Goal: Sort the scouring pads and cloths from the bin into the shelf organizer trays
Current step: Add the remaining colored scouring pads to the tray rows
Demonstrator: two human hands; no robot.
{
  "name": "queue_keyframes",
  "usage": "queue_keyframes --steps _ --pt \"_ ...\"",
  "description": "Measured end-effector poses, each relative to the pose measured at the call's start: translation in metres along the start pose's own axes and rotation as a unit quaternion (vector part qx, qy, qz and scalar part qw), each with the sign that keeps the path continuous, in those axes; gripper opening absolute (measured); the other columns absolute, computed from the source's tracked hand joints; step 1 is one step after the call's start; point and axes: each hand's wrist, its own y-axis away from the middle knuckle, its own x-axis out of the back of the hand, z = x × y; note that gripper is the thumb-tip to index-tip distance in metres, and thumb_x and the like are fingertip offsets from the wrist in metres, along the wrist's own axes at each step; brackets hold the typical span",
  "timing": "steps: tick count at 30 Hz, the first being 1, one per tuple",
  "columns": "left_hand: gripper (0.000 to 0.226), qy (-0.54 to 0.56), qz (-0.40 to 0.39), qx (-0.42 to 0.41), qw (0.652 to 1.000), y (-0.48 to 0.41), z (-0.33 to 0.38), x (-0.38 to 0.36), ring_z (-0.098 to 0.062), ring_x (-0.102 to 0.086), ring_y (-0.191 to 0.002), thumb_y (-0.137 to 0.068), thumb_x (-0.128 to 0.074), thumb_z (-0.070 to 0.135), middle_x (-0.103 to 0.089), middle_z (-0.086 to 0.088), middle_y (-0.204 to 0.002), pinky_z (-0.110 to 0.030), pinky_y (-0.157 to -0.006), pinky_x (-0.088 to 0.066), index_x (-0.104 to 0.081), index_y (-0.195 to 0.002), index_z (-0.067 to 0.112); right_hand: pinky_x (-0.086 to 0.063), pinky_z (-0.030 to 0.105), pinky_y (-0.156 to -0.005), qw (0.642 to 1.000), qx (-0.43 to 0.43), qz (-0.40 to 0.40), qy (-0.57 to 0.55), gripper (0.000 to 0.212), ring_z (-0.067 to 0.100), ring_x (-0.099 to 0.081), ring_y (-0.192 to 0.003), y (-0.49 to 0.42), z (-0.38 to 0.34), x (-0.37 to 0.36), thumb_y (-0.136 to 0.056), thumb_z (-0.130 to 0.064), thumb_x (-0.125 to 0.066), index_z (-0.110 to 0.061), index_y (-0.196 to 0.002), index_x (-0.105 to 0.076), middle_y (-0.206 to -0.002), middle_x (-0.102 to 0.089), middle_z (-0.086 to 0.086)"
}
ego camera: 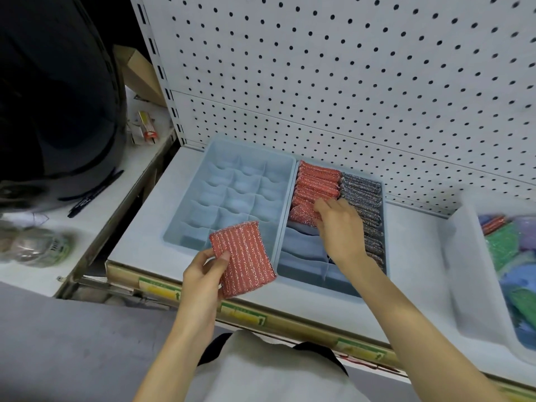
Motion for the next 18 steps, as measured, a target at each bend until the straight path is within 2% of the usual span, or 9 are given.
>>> queue_keyframes --steps 3,7,12,15,18 --pt "0.022 0.003 0.005 0.002 1.0 -0.001 0.001 0.004 -0.023 -0.064 -0.096 -0.096 -0.056 0.018 -0.066 -0.013 -0.111 -0.033 -0.07 -0.052 -0.059 -0.117 0.01 -0.046 0.033 -0.048 1.0 -0.016 -0.001 -0.008 0.029 0.031 -0.055 -0.072 -0.004 0.002 -0.008 -0.063 -0.001 -0.083 -0.004 -0.085 -0.066 -0.081 -0.059 0.013" --pt "0.016 -0.003 0.0 0.004 1.0 0.0 -0.001 0.006 -0.024 -0.064 -0.095 -0.096 -0.056 0.017 -0.066 -0.013 -0.11 -0.033 -0.069 -0.051 -0.06 -0.111 0.013 -0.043 0.027 -0.039 0.999 0.017 -0.025 -0.015 0.033 0.029 -0.059 -0.076 -0.007 0.007 -0.017 -0.063 -0.004 -0.086 -0.004 -0.09 -0.067 -0.085 -0.059 0.013" --pt "0.016 -0.012 -0.011 0.013 1.0 0.0 -0.005 0.007 -0.028 -0.064 -0.099 -0.095 -0.058 0.019 -0.067 -0.014 -0.111 -0.038 -0.076 -0.053 -0.06 -0.109 0.013 -0.052 0.032 -0.042 0.998 0.034 0.004 -0.059 0.039 0.029 -0.061 -0.08 -0.002 0.013 -0.013 -0.068 0.01 -0.075 -0.005 -0.103 -0.068 -0.089 -0.062 0.012" --pt "0.016 -0.021 -0.022 0.012 0.999 0.0 -0.006 0.006 -0.029 -0.064 -0.101 -0.095 -0.058 0.019 -0.067 -0.014 -0.111 -0.039 -0.078 -0.053 -0.06 -0.11 0.013 -0.056 0.039 -0.047 0.995 0.051 0.002 -0.085 0.031 0.029 -0.063 -0.084 0.003 0.013 -0.017 -0.073 0.012 -0.07 -0.004 -0.098 -0.069 -0.091 -0.066 0.01" --pt "0.017 -0.033 -0.033 0.012 0.999 0.0 -0.005 0.004 -0.028 -0.065 -0.101 -0.095 -0.058 0.02 -0.068 -0.011 -0.11 -0.043 -0.085 -0.054 -0.06 -0.111 0.016 -0.059 0.042 -0.068 0.989 0.005 -0.016 -0.149 0.029 0.028 -0.064 -0.093 0.005 0.008 -0.025 -0.082 0.008 -0.064 -0.004 -0.109 -0.068 -0.101 -0.065 0.01"
